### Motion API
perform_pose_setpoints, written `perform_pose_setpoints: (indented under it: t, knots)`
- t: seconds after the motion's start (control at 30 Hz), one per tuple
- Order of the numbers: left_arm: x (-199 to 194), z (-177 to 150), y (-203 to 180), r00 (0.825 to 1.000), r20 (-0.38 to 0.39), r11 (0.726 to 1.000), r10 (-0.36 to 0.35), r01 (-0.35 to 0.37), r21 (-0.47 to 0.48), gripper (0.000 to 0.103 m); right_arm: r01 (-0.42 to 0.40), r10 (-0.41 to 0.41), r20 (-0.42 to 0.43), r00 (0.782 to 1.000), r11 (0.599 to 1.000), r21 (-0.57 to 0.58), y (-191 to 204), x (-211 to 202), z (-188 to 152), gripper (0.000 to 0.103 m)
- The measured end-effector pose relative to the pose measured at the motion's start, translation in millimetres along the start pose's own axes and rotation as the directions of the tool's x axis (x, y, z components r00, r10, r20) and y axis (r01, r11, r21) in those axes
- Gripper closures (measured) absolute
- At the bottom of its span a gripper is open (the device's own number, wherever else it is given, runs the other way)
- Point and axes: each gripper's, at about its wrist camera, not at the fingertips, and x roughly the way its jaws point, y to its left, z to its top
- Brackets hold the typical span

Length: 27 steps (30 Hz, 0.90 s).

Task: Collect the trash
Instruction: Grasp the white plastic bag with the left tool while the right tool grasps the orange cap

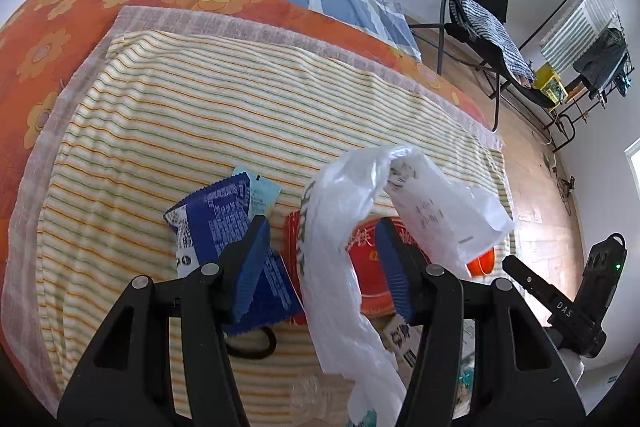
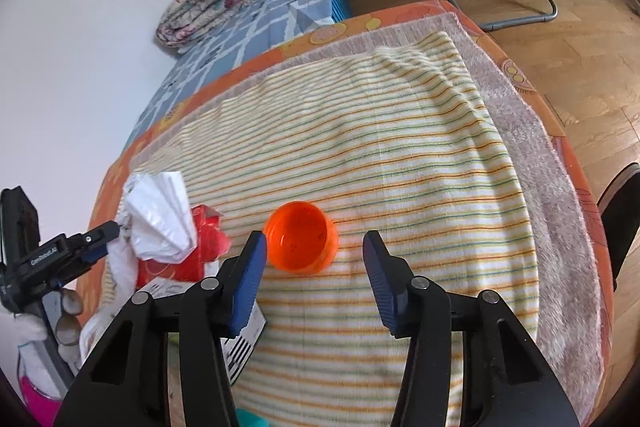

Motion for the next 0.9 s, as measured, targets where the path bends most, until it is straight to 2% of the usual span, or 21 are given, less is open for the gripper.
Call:
perform_pose_setpoints:
  t: [0.07, 0.2, 0.27, 0.3, 0.37, 0.43, 0.47, 0.53, 0.6, 0.9]
  knots:
    - [3.7, 0.7, 0.6, 1.000, -0.005, 1.000, -0.002, 0.002, -0.002, 0.047, 0.004, -0.004, -0.014, 1.000, 1.000, 0.006, -0.8, 6.3, 1.8, 0.066]
    - [10.2, 1.1, 0.8, 1.000, -0.017, 1.000, -0.002, 0.002, -0.002, 0.047, 0.032, -0.032, -0.023, 0.999, 0.999, 0.007, -3.1, 17.4, 4.9, 0.068]
    - [12.3, 1.3, 0.3, 1.000, -0.016, 1.000, 0.001, -0.001, -0.001, 0.047, 0.046, -0.046, -0.029, 0.999, 0.999, 0.013, -4.8, 21.8, 6.2, 0.082]
    - [12.8, 1.6, -0.1, 1.000, -0.014, 1.000, 0.002, -0.002, -0.001, 0.047, 0.051, -0.050, -0.032, 0.998, 0.999, 0.015, -5.7, 23.6, 6.8, 0.085]
    - [14.1, 2.2, 0.6, 1.000, -0.010, 1.000, 0.005, -0.005, -0.009, 0.051, 0.058, -0.057, -0.038, 0.998, 0.998, 0.025, -8.1, 26.5, 7.1, 0.091]
    - [15.2, 2.8, 3.0, 1.000, -0.011, 1.000, -0.004, 0.004, -0.030, 0.064, 0.060, -0.059, -0.033, 0.998, 0.998, 0.032, -9.7, 26.4, 6.5, 0.095]
    - [15.4, 2.9, 4.1, 1.000, -0.012, 0.999, -0.009, 0.009, -0.040, 0.066, 0.062, -0.061, -0.031, 0.998, 0.998, 0.032, -10.2, 25.9, 6.4, 0.097]
    - [14.3, 2.7, 4.4, 1.000, -0.002, 0.999, -0.004, 0.004, -0.045, 0.074, 0.072, -0.072, -0.023, 0.997, 0.997, 0.029, -10.6, 24.3, 5.7, 0.098]
    - [11.6, 2.8, 3.2, 1.000, 0.012, 0.999, -0.002, 0.003, -0.041, 0.078, 0.072, -0.072, -0.014, 0.997, 0.997, 0.030, -11.0, 21.0, 5.2, 0.099]
    - [-14.4, 5.7, -1.9, 0.996, 0.088, 0.999, -0.014, 0.016, -0.031, 0.084, 0.076, -0.077, 0.022, 0.997, 0.997, 0.014, -9.7, 6.5, 4.6, 0.100]
